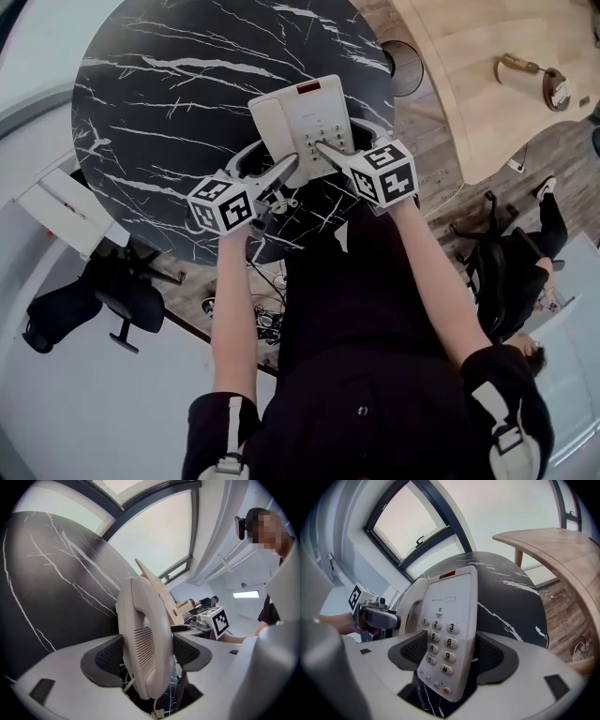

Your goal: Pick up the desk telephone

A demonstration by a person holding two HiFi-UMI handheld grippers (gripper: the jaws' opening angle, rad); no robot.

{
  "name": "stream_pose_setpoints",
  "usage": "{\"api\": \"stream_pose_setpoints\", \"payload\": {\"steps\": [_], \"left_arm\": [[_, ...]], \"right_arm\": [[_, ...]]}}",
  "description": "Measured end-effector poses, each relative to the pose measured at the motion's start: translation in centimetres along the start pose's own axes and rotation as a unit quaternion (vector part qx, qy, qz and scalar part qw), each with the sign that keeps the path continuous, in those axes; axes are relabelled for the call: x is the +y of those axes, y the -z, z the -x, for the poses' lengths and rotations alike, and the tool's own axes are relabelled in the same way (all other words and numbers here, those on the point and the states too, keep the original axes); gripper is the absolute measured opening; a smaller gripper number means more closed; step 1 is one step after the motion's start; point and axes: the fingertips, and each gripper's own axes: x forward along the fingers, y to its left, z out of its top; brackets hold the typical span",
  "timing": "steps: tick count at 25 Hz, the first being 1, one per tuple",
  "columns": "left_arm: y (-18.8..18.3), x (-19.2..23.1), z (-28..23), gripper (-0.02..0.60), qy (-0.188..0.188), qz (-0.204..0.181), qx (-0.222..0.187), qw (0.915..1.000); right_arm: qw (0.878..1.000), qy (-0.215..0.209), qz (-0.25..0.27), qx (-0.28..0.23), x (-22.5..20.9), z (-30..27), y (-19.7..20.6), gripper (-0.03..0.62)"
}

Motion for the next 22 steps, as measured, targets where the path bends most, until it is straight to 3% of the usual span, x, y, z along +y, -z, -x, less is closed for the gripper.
{"api": "stream_pose_setpoints", "payload": {"steps": [14, 22], "left_arm": [[-0.02, 0.14, -0.14, 0.36, 0.019, 0.013, -0.009, 0.9997], [-0.08, 0.05, 0.1, 0.356, 0.013, 0.013, -0.039, 0.9991]], "right_arm": [[0.999, -0.032, -0.007, 0.016, -0.22, -0.3, -0.06, 0.321], [0.999, -0.033, -0.011, 0.016, -0.29, -0.26, -0.02, 0.322]]}}
